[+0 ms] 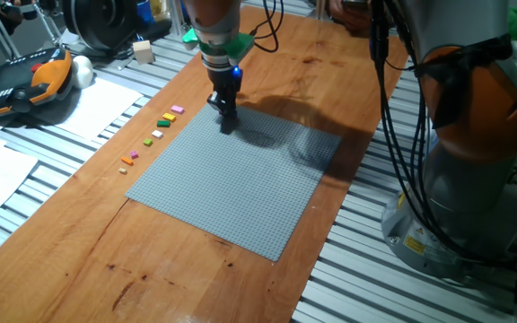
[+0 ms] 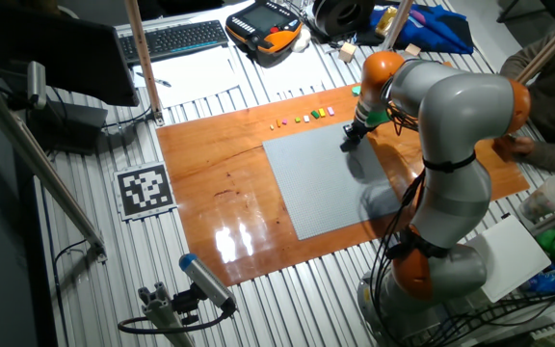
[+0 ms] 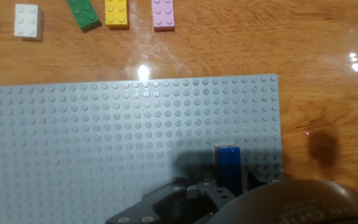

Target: Stack small Lego blocks one on top of the other

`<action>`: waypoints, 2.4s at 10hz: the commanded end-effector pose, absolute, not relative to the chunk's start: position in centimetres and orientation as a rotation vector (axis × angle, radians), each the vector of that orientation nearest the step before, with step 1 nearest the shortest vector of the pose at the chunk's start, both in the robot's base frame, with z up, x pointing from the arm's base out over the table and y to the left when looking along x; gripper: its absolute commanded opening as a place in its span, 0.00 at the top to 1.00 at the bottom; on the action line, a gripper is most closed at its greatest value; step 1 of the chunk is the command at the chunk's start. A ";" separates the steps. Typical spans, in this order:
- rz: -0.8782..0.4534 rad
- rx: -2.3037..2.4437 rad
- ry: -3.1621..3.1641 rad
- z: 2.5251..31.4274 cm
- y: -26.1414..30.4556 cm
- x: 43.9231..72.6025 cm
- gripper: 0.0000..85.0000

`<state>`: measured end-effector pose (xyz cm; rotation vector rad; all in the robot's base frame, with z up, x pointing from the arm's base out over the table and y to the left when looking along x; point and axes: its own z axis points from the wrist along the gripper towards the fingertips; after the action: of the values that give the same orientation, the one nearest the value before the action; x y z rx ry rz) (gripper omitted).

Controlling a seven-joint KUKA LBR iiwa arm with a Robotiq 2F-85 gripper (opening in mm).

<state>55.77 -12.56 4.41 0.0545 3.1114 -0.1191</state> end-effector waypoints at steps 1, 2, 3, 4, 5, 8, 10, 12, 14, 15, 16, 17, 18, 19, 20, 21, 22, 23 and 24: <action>-0.124 0.054 3.124 5.2 -12.3 55.8 0.60; -0.139 0.057 3.130 6.0 -12.0 55.7 0.60; -0.152 0.007 3.143 6.2 -12.0 55.5 0.80; -0.131 -0.024 3.153 6.0 -12.1 55.5 1.00; -0.130 -0.034 3.147 5.7 -12.2 55.5 1.00; -0.125 -0.045 3.122 4.6 -12.6 55.4 1.00; -0.115 -0.045 3.115 4.0 -12.6 55.5 1.00; -0.108 -0.045 3.112 3.7 -12.6 55.6 1.00; -0.098 -0.042 3.119 4.5 -12.4 55.7 1.00; -0.103 -0.042 3.123 5.3 -12.3 55.8 1.00; -0.103 -0.049 3.128 5.8 -12.4 56.1 1.00; -0.079 -0.059 3.136 6.4 -12.4 56.5 1.00; -0.072 -0.066 3.141 7.3 -12.3 56.8 1.00; -0.072 -0.071 3.136 8.5 -11.7 57.1 1.00; -0.075 -0.068 3.140 9.9 -11.0 57.2 1.00; -0.080 -0.056 3.145 11.3 -10.4 57.2 1.00; -0.082 -0.042 3.142 12.4 -9.9 57.0 1.00; -0.087 -0.035 3.131 13.1 -9.5 56.7 1.00; -0.065 -0.030 3.127 13.6 -9.1 56.5 1.00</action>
<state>56.43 -8.97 13.67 -0.0247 3.1262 -0.0544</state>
